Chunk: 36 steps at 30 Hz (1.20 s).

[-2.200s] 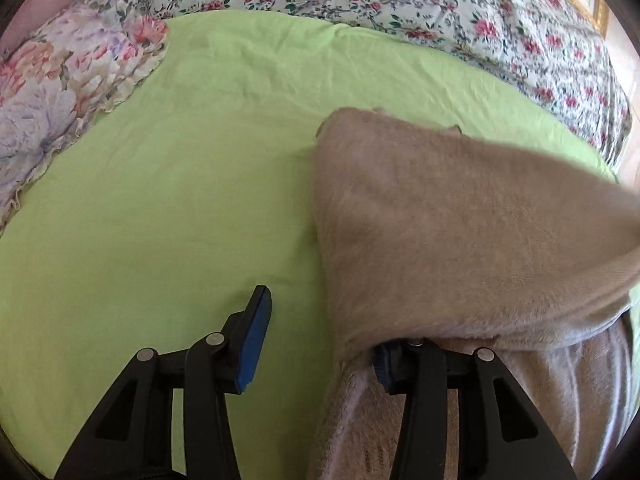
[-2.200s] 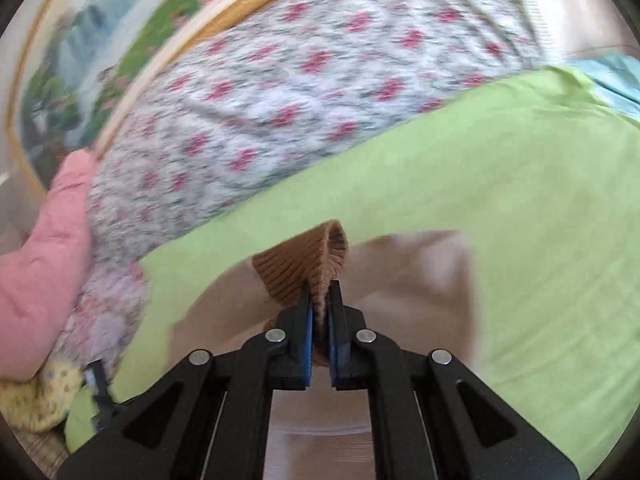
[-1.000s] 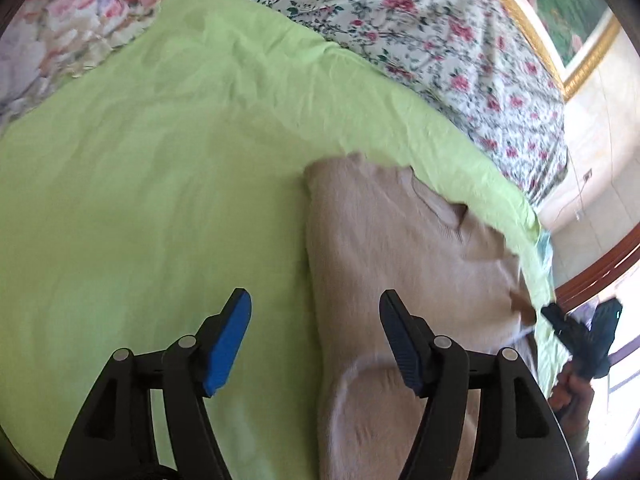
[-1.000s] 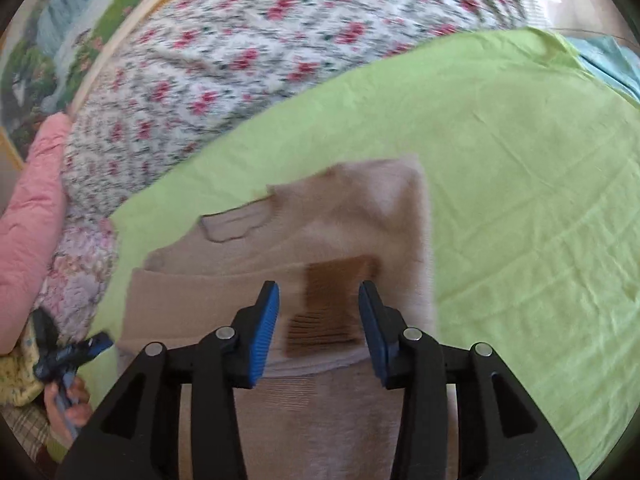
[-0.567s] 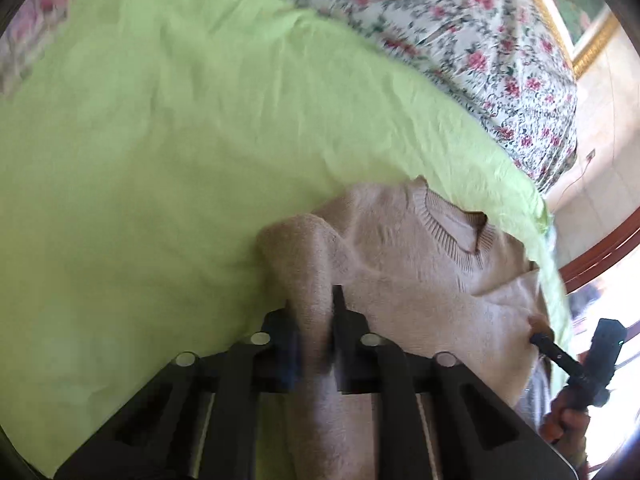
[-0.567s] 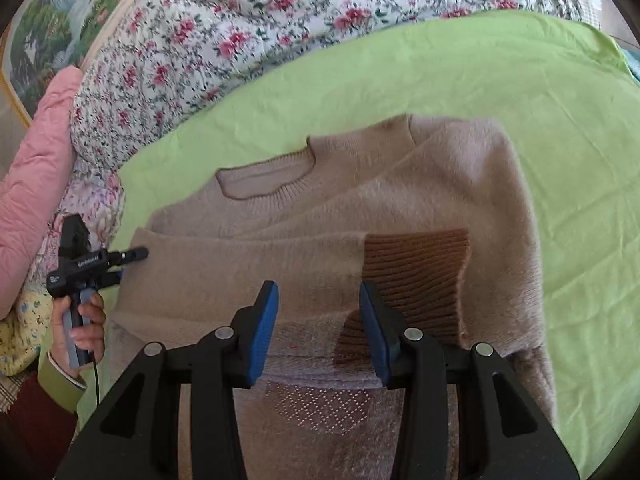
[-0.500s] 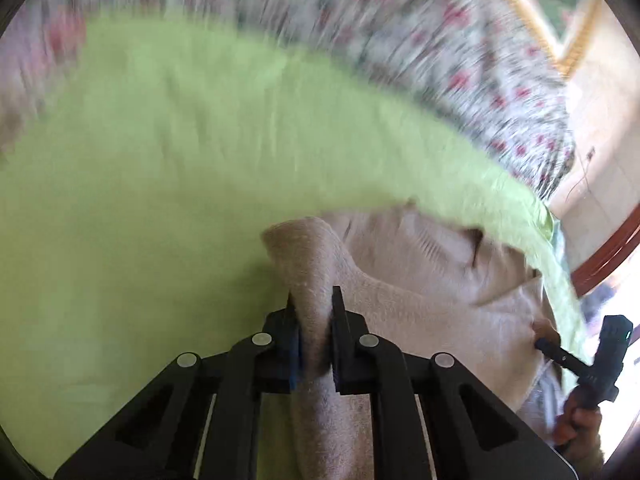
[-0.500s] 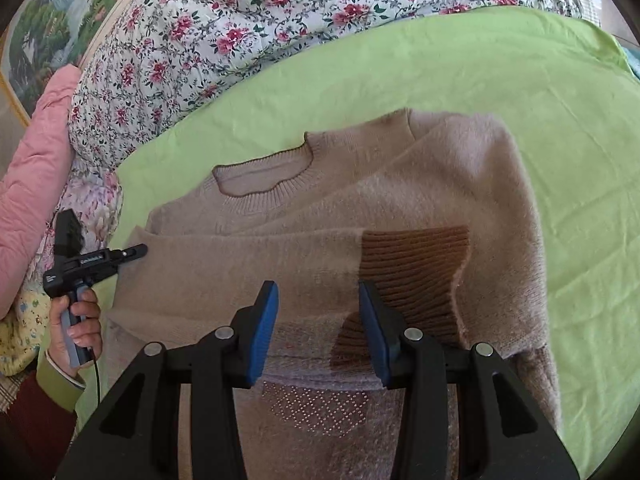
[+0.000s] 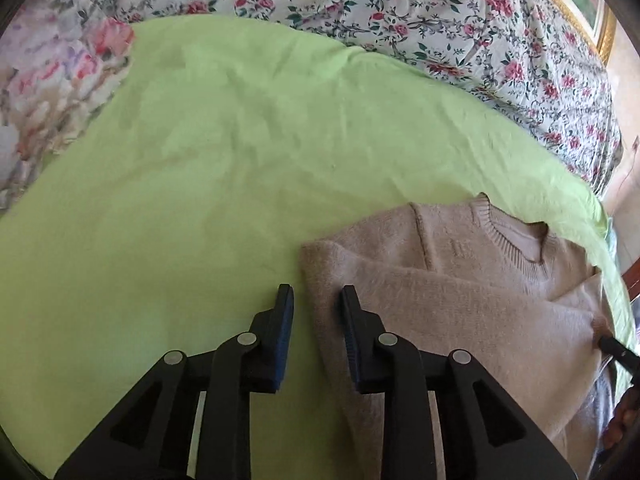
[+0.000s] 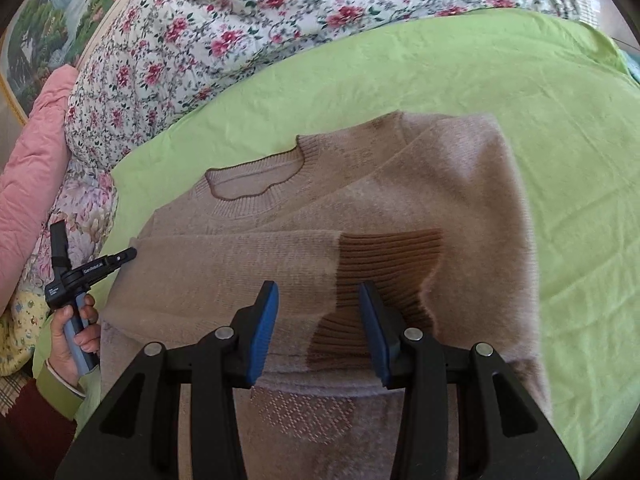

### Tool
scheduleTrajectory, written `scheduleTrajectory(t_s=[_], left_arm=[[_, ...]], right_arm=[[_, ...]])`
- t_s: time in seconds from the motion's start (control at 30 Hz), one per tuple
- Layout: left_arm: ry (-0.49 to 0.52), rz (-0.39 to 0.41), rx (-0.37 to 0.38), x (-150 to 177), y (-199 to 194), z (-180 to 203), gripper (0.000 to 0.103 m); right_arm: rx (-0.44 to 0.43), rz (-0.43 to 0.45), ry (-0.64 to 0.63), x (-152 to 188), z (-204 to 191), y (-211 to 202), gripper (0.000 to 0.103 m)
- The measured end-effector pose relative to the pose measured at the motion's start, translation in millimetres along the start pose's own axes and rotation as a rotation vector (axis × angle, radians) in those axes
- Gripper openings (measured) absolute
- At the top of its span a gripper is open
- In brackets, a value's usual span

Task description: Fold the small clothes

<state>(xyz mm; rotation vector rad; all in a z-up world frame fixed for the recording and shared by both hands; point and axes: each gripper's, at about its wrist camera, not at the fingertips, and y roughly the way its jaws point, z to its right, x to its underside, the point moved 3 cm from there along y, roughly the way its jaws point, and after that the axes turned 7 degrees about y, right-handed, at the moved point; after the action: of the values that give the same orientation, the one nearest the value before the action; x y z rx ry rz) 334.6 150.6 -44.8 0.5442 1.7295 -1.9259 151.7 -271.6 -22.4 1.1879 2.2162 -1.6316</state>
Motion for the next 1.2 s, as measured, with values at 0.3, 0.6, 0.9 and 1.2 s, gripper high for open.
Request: scheduleTrajectory(t_s=[0.3,0.6,0.9,1.2], left_arm=[[0.011,0.012,0.049,44,-71,15,0.023],[-0.007,-0.065,0.138,117,-118,39,0.034],[-0.052,-0.131,0.252,191,-163,49,0.046],[-0.045,-0.238,0.312,266,-199,56,0.056]], right_arm=[[0.006,0.044,0.037,5,10,-33,0.043],[-0.007,0.034,0.031,36,7,-70,0.044],[-0.014,0.026,0.013,87,6,-121,0.044],[-0.027,0.01,0.028,141,17,-164,0.045]])
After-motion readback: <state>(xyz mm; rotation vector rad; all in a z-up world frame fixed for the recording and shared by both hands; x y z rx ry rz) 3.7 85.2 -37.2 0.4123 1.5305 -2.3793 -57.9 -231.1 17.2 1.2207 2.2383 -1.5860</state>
